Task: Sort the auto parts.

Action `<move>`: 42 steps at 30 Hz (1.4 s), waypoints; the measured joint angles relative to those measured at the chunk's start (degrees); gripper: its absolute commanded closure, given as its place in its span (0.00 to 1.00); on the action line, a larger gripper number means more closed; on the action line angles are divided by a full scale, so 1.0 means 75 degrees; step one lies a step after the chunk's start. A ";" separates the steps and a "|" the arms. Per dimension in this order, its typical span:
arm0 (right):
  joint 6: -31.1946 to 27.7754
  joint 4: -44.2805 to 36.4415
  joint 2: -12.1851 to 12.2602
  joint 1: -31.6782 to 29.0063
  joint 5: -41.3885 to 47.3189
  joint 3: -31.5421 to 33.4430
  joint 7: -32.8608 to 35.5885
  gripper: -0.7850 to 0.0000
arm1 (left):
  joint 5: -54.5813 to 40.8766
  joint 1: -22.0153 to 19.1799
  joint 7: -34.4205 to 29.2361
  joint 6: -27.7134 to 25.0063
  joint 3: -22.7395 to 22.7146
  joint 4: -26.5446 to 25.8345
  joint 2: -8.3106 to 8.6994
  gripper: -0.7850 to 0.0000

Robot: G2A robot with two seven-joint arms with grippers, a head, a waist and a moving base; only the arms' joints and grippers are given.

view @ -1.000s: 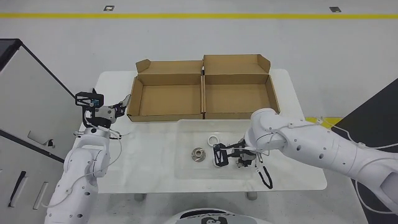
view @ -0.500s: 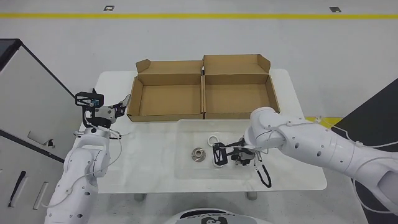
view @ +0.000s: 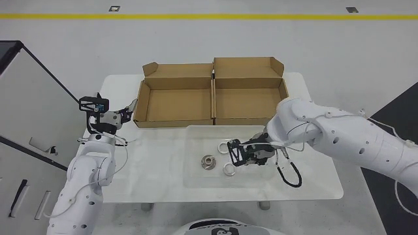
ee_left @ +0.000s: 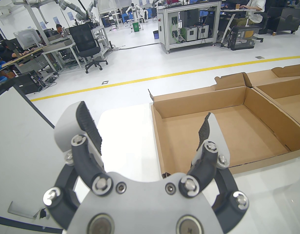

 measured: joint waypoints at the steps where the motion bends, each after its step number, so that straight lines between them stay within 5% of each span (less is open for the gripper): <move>1: -0.0163 -0.0055 0.0130 0.0039 0.0039 0.0067 -0.0163 1.00 | 0.0000 0.0000 0.0000 0.0000 0.0000 0.0000 0.0000 0.00; 12: -0.1686 -0.0247 0.1224 -0.0124 0.0220 0.1071 -0.1838 1.00 | 0.0000 0.0000 0.0000 0.0000 0.0000 0.0000 0.0000 0.00; 19: -0.1722 -0.0494 0.1585 -0.0570 -0.0340 0.1472 -0.3278 1.00 | 0.0000 0.0000 0.0000 0.0000 0.0000 0.0000 0.0000 0.00; 32: -0.1705 -0.0481 0.1594 -0.0603 -0.0368 0.1475 -0.3377 1.00 | 0.0000 0.0000 0.0000 0.0000 0.0000 0.0000 0.0000 0.00; 42: -0.1723 0.0127 0.1264 -0.0299 0.0285 0.1773 -0.4549 1.00 | 0.0000 0.0000 0.0000 0.0000 0.0000 0.0000 0.0000 0.00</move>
